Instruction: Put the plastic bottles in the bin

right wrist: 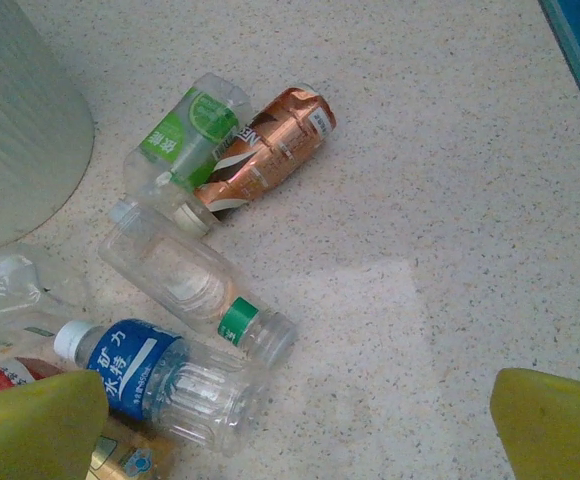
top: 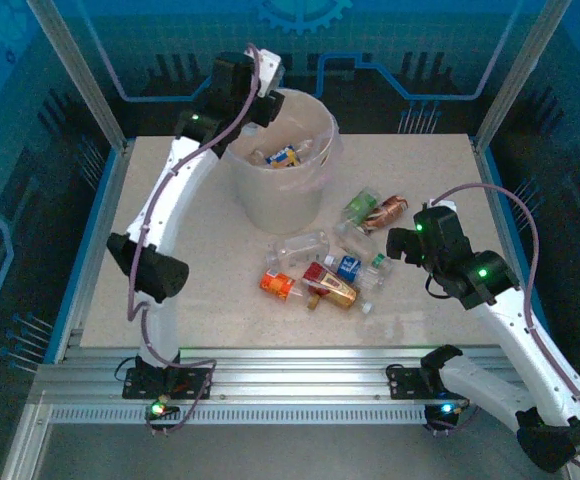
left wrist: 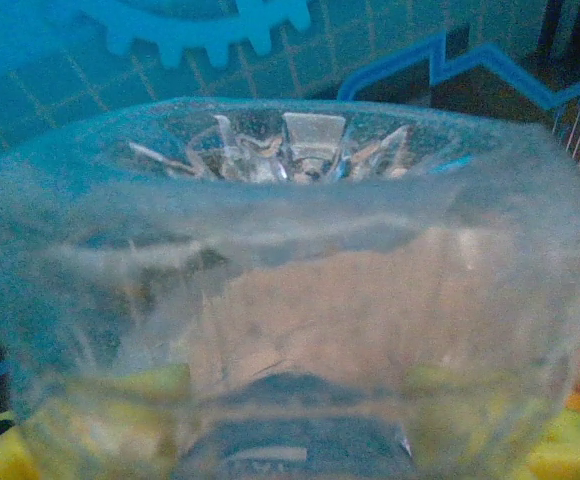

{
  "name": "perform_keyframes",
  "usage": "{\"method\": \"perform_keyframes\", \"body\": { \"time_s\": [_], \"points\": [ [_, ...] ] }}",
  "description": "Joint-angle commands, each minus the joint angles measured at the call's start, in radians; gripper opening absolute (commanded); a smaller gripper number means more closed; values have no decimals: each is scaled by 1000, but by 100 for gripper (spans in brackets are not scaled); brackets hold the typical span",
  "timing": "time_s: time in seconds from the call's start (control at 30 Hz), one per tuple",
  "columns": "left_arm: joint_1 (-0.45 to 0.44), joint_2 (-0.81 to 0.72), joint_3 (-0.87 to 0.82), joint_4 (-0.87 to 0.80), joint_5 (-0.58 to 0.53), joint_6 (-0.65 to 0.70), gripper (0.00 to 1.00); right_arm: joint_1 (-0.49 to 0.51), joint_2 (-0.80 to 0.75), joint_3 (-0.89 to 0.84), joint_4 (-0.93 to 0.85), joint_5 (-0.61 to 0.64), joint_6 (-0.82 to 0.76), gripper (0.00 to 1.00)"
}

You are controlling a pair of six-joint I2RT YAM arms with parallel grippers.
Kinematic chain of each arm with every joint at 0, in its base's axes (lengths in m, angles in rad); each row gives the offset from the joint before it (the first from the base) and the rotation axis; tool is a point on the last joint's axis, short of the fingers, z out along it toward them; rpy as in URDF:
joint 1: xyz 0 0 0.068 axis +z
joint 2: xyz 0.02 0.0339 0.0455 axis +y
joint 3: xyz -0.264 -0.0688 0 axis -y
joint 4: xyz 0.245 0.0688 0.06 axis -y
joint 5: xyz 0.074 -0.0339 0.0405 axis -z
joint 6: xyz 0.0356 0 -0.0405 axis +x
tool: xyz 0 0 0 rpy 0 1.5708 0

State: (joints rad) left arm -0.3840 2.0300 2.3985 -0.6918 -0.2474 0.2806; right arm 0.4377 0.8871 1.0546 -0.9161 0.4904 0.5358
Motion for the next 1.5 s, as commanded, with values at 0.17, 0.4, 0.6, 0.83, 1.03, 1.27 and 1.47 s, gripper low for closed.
{"method": "perform_keyframes", "body": {
  "time_s": [0.17,0.4,0.6,0.83,1.03,1.27,1.47],
  "points": [
    [-10,99,42,-57,-79,123,62,-11,16,10,-1,-3,19,100],
    [-12,171,46,-83,-132,169,67,-13,32,12,5,-4,16,100],
    [-20,197,46,-87,-150,182,82,-13,36,12,6,-4,15,100],
    [-39,200,60,-87,-174,186,99,-15,38,10,6,-8,13,100],
    [-67,170,118,-85,-193,163,99,-17,38,13,6,-9,9,100],
    [-106,47,120,-48,-189,70,99,-31,60,40,-3,-25,12,100],
    [-112,-126,-15,7,-170,-80,99,-81,122,90,-14,-70,18,100]
  ]
}}
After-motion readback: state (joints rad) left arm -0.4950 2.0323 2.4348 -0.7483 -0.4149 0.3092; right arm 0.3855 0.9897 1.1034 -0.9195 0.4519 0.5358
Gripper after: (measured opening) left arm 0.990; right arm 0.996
